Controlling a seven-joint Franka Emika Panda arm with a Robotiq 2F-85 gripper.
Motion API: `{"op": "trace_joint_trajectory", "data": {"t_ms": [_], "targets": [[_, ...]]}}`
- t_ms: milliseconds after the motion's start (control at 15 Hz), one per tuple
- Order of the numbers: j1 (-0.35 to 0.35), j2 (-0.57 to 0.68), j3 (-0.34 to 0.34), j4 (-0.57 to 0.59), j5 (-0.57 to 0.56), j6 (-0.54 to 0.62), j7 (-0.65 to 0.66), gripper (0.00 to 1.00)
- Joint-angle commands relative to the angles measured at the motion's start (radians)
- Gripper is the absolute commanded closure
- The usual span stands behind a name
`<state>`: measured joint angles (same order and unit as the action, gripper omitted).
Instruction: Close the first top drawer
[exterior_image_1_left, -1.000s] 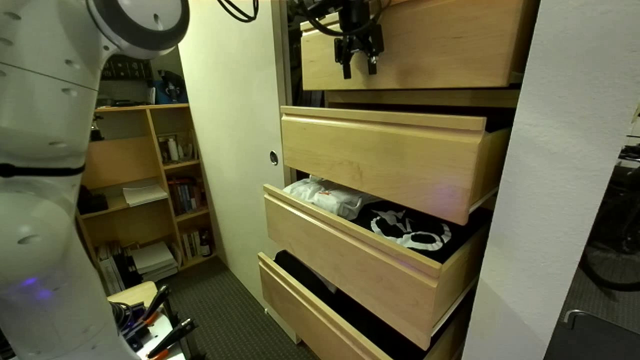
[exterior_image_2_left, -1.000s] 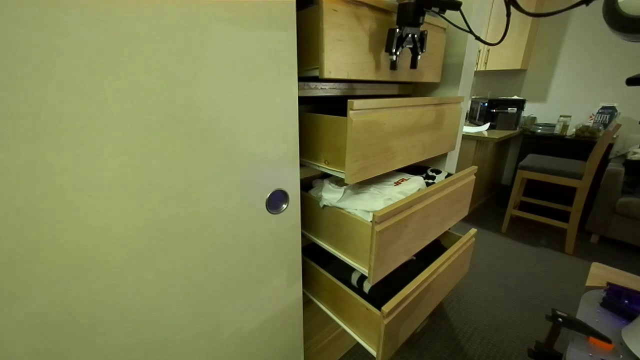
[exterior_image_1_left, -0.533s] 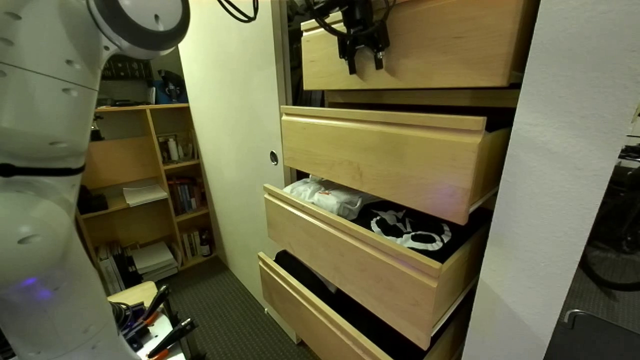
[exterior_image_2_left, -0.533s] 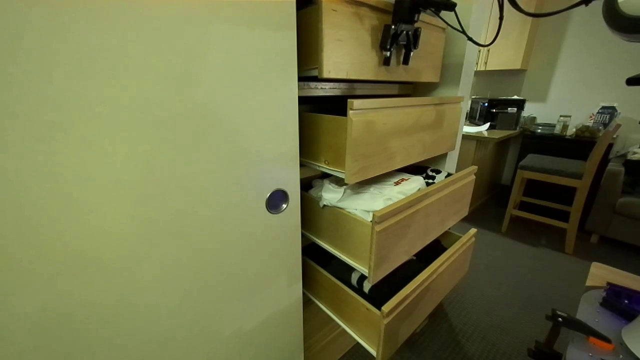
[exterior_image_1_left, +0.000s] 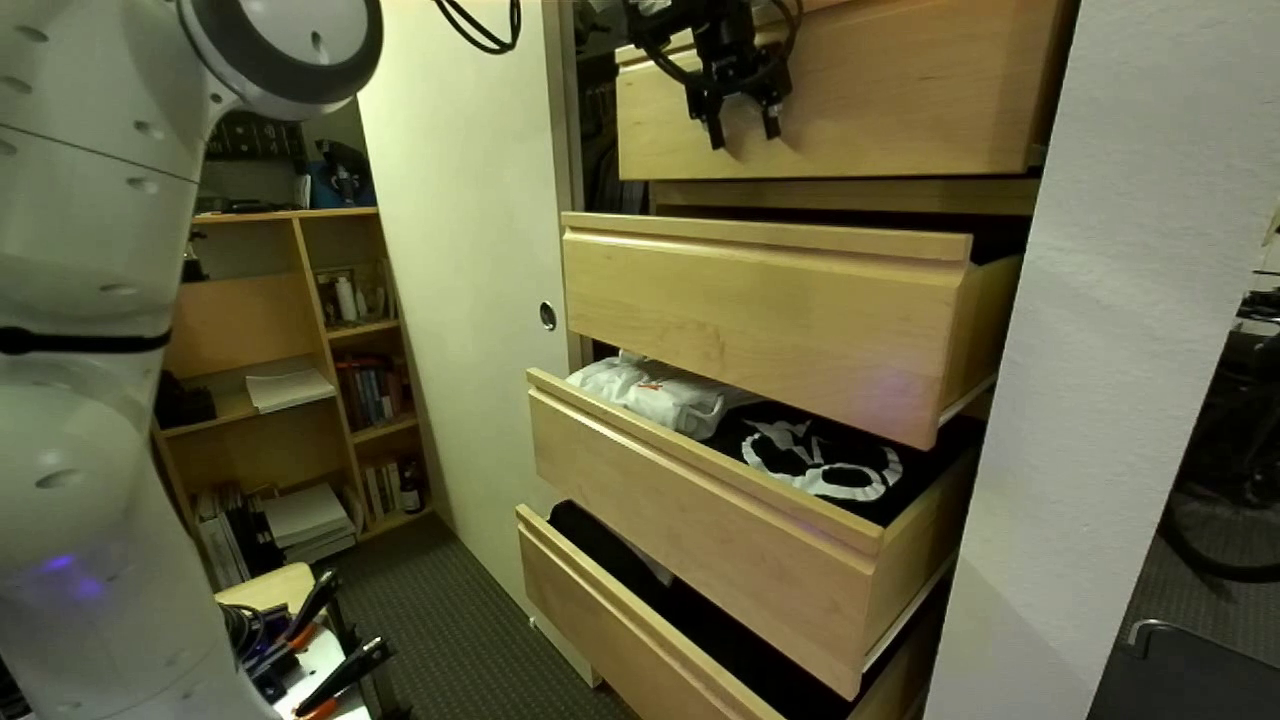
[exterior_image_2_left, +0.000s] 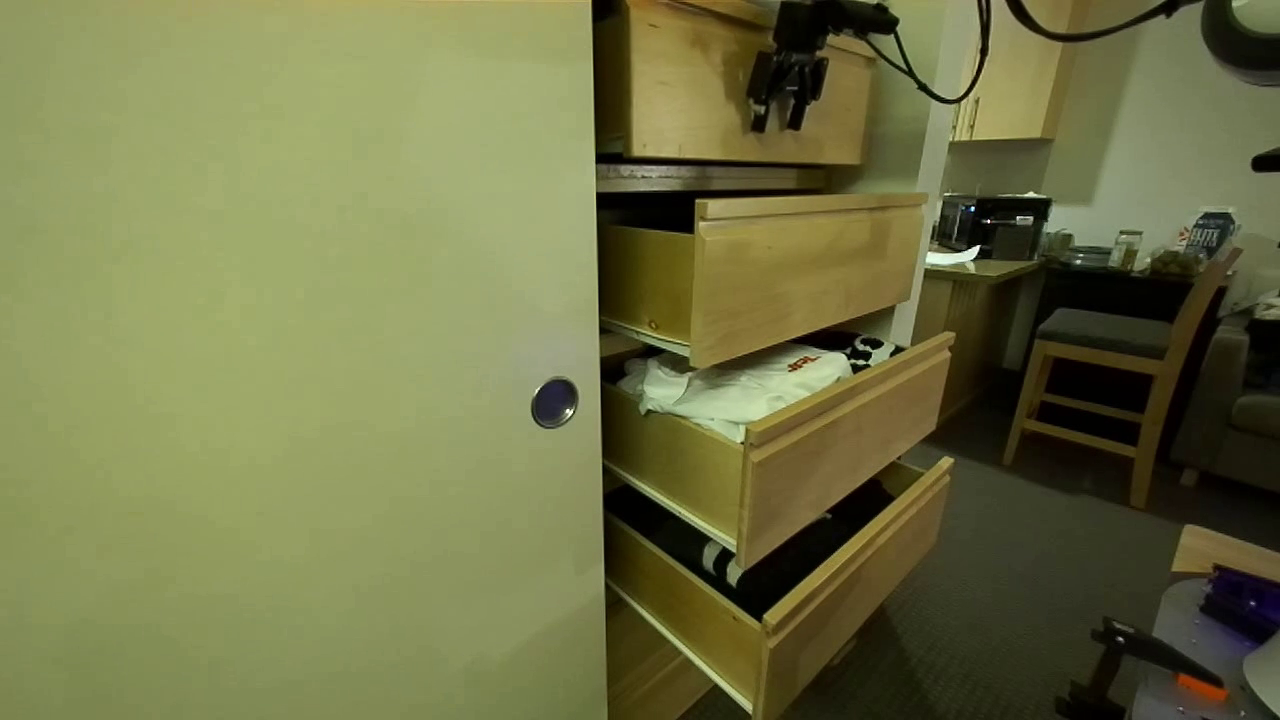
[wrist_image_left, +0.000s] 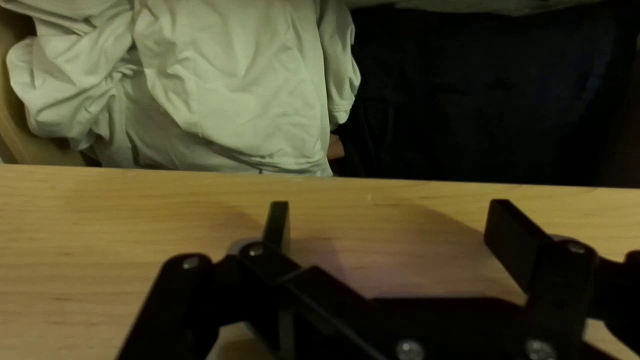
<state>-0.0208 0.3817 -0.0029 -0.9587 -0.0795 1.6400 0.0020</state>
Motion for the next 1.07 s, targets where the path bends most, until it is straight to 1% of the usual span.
{"op": "trace_joint_trajectory", "data": {"t_ms": [0,400,600,1000], "targets": [[-0.005,-0.018,0.006,-0.045,0.005,0.104,-0.028,0.0],[-0.005,-0.019,0.004,-0.069,0.002,0.207,-0.02,0.0],[-0.002,-0.023,0.002,-0.092,-0.009,0.28,-0.019,0.0],[0.001,-0.052,0.0,-0.174,-0.022,0.521,-0.014,0.0]]}}
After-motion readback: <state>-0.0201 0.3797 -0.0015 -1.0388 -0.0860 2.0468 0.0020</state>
